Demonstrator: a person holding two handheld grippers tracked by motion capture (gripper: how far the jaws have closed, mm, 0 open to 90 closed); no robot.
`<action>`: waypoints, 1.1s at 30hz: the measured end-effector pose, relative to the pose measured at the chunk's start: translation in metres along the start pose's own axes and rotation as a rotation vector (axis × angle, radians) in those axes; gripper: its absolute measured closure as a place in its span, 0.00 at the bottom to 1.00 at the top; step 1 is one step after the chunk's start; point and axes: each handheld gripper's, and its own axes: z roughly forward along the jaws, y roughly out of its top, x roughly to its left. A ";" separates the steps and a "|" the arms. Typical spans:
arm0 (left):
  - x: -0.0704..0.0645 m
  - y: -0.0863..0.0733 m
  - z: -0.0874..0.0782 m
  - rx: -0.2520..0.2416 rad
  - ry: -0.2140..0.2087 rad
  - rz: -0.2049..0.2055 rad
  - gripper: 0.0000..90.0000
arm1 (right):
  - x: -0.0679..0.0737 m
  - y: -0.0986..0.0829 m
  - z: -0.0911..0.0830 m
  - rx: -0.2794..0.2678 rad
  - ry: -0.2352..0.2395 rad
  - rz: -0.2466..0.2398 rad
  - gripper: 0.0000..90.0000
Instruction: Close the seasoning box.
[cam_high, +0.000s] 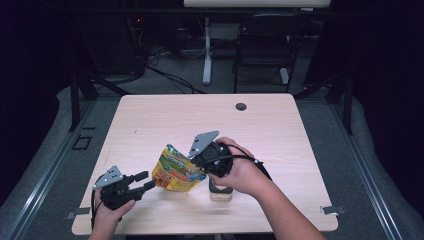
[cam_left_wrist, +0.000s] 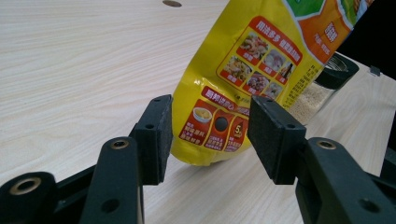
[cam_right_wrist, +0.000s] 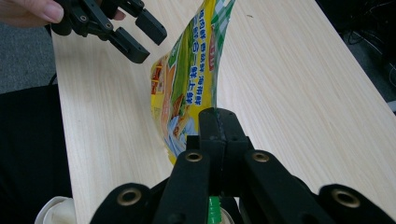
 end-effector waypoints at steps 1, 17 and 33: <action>0.000 0.000 0.000 -0.001 0.001 -0.001 0.56 | 0.000 0.001 0.000 0.001 0.001 -0.001 1.00; 0.001 0.000 -0.002 -0.002 0.001 -0.002 0.57 | 0.003 0.017 0.007 0.000 0.018 -0.025 1.00; 0.003 0.000 -0.006 -0.015 0.007 -0.008 0.57 | 0.006 0.032 0.016 -0.040 0.024 -0.029 1.00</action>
